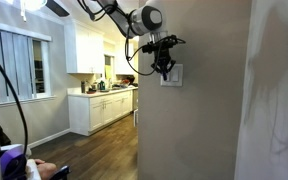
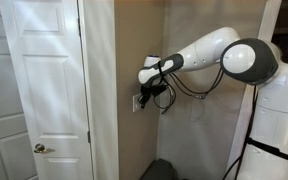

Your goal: Turn off the light switch

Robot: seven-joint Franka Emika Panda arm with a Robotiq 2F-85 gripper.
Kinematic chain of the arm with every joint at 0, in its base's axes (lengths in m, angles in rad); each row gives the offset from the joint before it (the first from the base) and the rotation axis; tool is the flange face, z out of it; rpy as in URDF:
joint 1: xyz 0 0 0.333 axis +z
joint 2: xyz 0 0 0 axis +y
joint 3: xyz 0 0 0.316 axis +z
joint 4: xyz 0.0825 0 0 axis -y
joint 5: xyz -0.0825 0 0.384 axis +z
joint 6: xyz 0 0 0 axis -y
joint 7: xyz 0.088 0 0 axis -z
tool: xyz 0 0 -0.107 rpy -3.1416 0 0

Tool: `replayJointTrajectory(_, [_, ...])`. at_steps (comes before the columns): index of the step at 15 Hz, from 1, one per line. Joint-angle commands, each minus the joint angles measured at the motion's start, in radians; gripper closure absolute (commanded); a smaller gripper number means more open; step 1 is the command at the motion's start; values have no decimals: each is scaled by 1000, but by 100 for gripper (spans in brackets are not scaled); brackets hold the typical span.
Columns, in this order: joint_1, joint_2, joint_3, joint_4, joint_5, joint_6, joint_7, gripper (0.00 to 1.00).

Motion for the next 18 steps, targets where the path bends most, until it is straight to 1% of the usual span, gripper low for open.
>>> replayJointTrajectory(1, [-6, 32, 12, 35, 15, 26, -26, 100])
replayJointTrajectory(6, [-8, 58, 16, 46, 11, 72, 2, 100])
replayJointTrajectory(10, [-9, 60, 13, 15, 7, 174, 52, 100])
replayJointTrajectory(12, [-12, 58, 13, 5, 16, 185, 57, 100])
replayJointTrajectory(18, [-12, 45, 11, 2, 4, 151, 60, 100])
